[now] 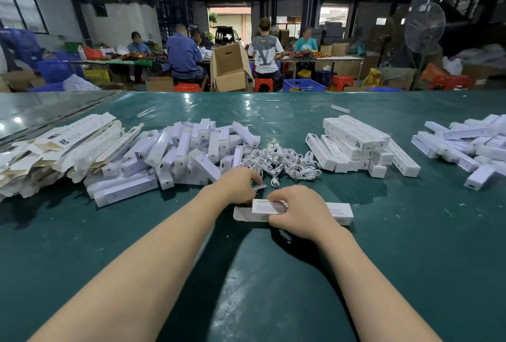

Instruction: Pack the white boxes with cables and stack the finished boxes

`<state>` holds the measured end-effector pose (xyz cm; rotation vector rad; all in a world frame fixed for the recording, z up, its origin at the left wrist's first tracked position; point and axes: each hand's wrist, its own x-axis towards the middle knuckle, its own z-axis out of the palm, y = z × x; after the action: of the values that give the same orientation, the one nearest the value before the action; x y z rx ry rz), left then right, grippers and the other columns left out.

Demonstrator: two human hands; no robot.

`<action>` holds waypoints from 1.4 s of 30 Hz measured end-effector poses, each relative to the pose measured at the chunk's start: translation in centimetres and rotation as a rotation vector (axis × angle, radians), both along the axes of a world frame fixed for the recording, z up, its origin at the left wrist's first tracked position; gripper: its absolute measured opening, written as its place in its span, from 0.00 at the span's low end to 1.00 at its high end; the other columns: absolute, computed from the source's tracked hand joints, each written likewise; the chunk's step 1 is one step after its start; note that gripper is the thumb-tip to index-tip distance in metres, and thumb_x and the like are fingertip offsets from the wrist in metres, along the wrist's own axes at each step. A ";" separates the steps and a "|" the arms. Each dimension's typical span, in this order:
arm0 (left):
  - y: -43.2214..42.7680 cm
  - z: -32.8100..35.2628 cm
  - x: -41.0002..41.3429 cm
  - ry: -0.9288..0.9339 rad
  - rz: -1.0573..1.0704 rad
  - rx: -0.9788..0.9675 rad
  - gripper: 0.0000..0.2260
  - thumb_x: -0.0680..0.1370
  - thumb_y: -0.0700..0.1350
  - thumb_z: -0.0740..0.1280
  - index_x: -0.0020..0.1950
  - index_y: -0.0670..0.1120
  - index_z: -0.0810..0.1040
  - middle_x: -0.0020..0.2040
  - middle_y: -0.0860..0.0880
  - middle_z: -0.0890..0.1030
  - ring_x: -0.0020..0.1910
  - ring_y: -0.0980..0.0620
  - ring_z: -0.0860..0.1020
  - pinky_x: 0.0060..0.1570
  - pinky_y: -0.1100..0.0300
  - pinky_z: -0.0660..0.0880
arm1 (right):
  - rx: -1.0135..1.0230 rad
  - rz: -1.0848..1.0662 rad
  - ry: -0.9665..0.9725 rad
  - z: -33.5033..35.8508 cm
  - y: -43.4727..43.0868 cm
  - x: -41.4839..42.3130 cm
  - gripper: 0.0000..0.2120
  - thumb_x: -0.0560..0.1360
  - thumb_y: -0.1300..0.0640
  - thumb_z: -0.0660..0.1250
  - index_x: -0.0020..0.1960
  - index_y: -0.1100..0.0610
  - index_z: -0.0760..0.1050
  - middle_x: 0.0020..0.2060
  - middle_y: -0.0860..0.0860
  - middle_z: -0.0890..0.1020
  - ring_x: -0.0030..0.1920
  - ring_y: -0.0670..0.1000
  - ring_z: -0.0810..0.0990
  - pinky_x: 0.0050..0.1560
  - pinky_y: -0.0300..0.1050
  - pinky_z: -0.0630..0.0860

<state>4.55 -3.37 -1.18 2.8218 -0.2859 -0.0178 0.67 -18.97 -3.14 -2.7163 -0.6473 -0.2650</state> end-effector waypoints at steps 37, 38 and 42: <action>3.0 -2.4 -7.2 -0.462 0.289 -1.426 0.13 0.73 0.32 0.67 0.45 0.47 0.66 0.39 0.45 0.75 0.30 0.59 0.79 0.30 0.66 0.77 | 0.204 0.025 -0.107 -0.1 1.1 -0.6 0.16 0.71 0.48 0.67 0.54 0.51 0.66 0.46 0.52 0.79 0.47 0.54 0.76 0.43 0.46 0.68; 3.0 -2.4 -7.3 -0.469 0.291 -1.432 0.13 0.74 0.32 0.67 0.45 0.47 0.66 0.38 0.45 0.75 0.31 0.59 0.79 0.31 0.65 0.77 | 0.204 0.028 -0.106 -0.1 1.1 -0.6 0.16 0.70 0.48 0.67 0.53 0.51 0.66 0.46 0.52 0.79 0.47 0.54 0.75 0.43 0.46 0.68; 2.6 -2.7 -7.4 -0.437 0.260 -1.365 0.13 0.73 0.32 0.67 0.45 0.47 0.67 0.37 0.45 0.76 0.30 0.59 0.78 0.32 0.64 0.78 | 0.214 0.046 -0.101 -0.1 1.2 -0.9 0.16 0.70 0.48 0.68 0.48 0.49 0.62 0.45 0.51 0.79 0.45 0.54 0.75 0.42 0.46 0.68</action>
<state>-2.86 -0.76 -3.86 1.4485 0.0182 0.6037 -0.21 -17.79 -3.20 -2.4936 -0.6668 -0.4363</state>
